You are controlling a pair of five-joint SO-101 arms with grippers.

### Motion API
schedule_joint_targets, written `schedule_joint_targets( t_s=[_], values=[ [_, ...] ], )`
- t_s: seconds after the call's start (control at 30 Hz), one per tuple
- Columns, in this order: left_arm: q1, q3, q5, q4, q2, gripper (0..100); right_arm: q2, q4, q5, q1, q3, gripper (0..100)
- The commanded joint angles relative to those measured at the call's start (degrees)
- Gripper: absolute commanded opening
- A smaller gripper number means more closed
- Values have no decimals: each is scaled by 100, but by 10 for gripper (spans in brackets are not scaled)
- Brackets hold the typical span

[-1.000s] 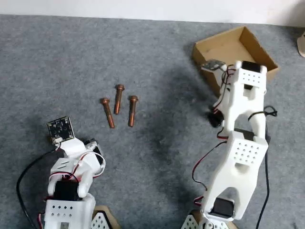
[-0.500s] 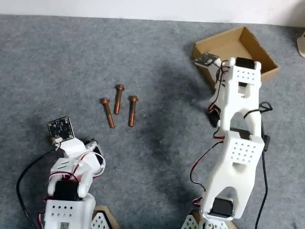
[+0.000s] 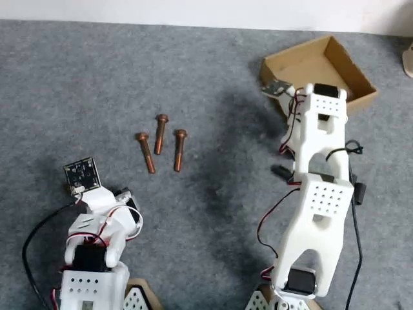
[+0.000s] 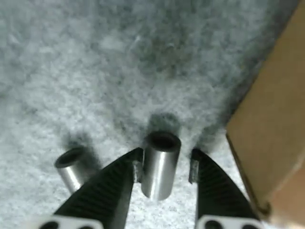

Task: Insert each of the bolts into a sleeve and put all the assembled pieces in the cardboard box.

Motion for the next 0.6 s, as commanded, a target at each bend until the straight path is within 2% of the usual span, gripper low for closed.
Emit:
schedule_joint_targets(
  t_s=[0.0, 0.03, 0.43, 0.57],
  values=[
    [-31, 145, 9, 18, 4, 59, 84, -13, -18, -84, 13, 63],
    [-31, 145, 9, 18, 4, 59, 66, -22, -132, -84, 13, 0],
    [-31, 145, 9, 18, 4, 59, -497, 48, -1380, -92, 57, 5],
    [-31, 145, 9, 18, 4, 59, -1033, 611, -1626, -154, 57, 5]
  ],
)
